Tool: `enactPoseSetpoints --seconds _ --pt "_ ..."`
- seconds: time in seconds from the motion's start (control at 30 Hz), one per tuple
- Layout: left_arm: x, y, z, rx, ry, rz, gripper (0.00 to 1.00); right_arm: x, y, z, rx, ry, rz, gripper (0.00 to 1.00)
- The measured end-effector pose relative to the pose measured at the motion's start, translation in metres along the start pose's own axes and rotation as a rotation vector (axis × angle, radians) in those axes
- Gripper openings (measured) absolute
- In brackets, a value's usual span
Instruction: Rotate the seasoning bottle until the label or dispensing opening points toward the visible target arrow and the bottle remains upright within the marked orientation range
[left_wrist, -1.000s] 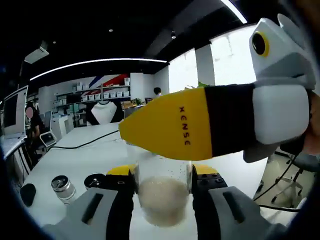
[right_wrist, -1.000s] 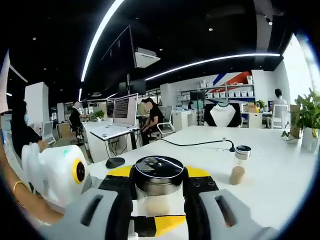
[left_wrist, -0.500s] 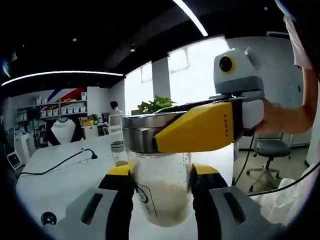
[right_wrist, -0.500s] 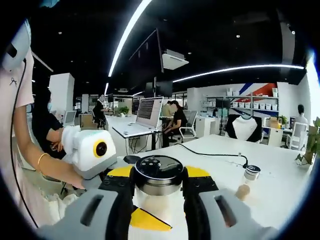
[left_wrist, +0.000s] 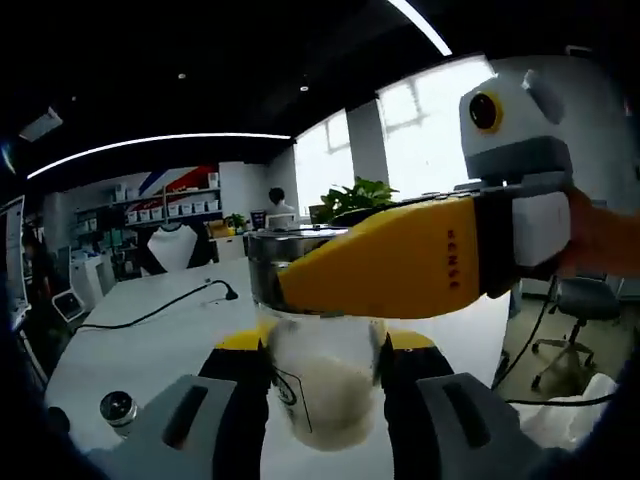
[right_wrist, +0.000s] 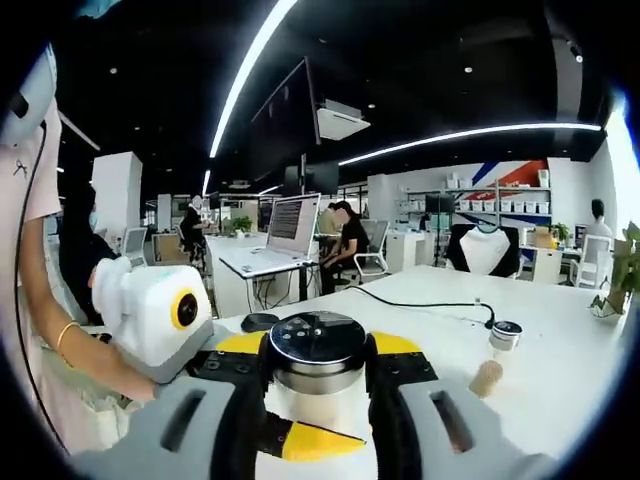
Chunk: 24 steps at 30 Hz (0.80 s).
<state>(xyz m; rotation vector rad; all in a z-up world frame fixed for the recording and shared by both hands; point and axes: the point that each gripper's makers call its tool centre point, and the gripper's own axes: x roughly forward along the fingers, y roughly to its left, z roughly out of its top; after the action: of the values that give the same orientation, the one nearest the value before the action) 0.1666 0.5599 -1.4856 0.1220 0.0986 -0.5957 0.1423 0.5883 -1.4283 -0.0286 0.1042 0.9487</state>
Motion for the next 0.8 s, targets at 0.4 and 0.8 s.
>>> enactPoseSetpoints --seconds 0.4,0.8 --pt "0.004 -0.007 0.002 -0.019 -0.007 0.005 0.46 -0.003 -0.016 -0.002 0.083 -0.008 -0.077 0.35" --pt "-0.001 -0.030 0.019 0.008 -0.084 -0.384 0.49 -0.014 0.003 0.012 0.022 -0.040 0.070 0.35"
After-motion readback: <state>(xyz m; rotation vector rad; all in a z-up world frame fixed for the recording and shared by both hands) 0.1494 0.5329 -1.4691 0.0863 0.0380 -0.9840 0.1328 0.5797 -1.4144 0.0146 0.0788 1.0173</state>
